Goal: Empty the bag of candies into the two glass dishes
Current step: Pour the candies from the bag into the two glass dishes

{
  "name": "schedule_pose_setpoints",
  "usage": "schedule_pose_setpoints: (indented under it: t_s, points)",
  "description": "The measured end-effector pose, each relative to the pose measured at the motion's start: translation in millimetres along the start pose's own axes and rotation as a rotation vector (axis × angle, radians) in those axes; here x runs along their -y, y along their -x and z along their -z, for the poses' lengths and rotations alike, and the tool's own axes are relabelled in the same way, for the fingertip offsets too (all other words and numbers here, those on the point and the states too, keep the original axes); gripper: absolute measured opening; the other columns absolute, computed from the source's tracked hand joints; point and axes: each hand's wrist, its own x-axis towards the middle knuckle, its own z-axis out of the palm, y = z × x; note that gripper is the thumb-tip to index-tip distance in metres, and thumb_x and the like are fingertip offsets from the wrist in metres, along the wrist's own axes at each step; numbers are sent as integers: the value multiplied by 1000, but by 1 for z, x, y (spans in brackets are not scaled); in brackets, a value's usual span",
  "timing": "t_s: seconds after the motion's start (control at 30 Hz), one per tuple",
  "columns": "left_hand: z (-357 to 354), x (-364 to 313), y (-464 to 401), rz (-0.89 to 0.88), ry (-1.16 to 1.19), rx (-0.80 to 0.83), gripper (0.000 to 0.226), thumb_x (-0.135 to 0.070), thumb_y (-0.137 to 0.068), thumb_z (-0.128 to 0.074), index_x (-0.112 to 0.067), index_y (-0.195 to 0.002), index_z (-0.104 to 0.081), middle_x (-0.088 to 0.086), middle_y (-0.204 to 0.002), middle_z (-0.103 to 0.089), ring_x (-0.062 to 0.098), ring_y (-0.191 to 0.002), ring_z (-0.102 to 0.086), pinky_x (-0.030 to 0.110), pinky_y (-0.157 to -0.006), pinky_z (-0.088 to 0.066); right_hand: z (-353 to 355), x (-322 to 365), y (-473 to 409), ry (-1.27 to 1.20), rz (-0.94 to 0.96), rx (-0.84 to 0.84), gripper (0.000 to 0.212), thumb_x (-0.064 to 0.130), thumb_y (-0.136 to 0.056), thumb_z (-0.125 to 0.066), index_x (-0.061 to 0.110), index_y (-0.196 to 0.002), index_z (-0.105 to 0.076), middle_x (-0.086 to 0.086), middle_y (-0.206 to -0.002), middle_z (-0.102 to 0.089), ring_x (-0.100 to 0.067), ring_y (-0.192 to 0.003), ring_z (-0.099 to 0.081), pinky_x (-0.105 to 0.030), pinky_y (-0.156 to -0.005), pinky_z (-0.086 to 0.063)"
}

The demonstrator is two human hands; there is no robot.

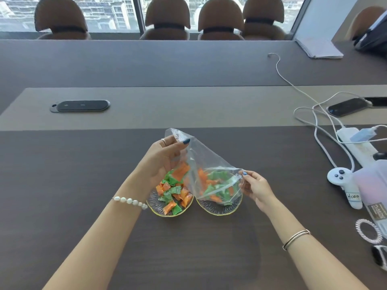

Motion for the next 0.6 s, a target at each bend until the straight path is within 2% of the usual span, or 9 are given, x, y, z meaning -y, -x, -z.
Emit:
schedule_pose_setpoints:
  t_s: [0.1,0.17,0.27,0.37,0.47,0.6]
  points:
    - [7,3,3,51,-60,62,38,-4,-66,-71,-16,-101,-64,2,-102,-63,17,-86,-62,42,-82,-52,-1,-2,-1,-19,-10,-6,20,10,-93,-46,16,-87,-64,1,-69,-55,-6,-52,-53,-22,-58,-50]
    - [12,6,5,82,-96,112,57,-2,-60,-74,-17,-113,-58,0,-117,-59,22,-101,-59,50,-92,-45,-1,-4,-1,-29,-14,-8,21,11,-94,-46,17,-86,-64,1,-70,-55,-10,-58,-52,-25,-61,-49]
    - [17,14,5,97,-202,120,92,2,-57,-74,-27,-138,-39,0,-130,-49,25,-109,-53,48,-89,-47,-1,-5,-2,-46,-20,-19,21,11,-94,-46,18,-86,-64,1,-69,-56,-12,-60,-53,-26,-63,-49]
    - [17,25,4,97,-291,99,111,2,-60,-73,-45,-144,-17,-1,-132,-40,24,-110,-54,46,-85,-55,1,-5,-3,-49,-16,-26,21,12,-94,-45,18,-86,-64,2,-68,-55,-13,-60,-54,-28,-64,-49]
    - [14,37,2,87,-454,34,118,-1,-65,-79,-52,-141,-5,-2,-127,-41,22,-110,-56,40,-82,-57,2,-6,-3,-42,-13,-24,20,12,-94,-45,18,-86,-63,1,-68,-56,-11,-60,-54,-27,-63,-49]
    - [10,45,-2,34,-548,-97,114,3,-69,-74,-41,-146,-2,6,-119,-48,22,-95,-62,39,-78,-58,2,-9,-5,-45,-21,-22,20,12,-94,-45,18,-86,-63,2,-67,-55,-8,-54,-55,-25,-61,-50]
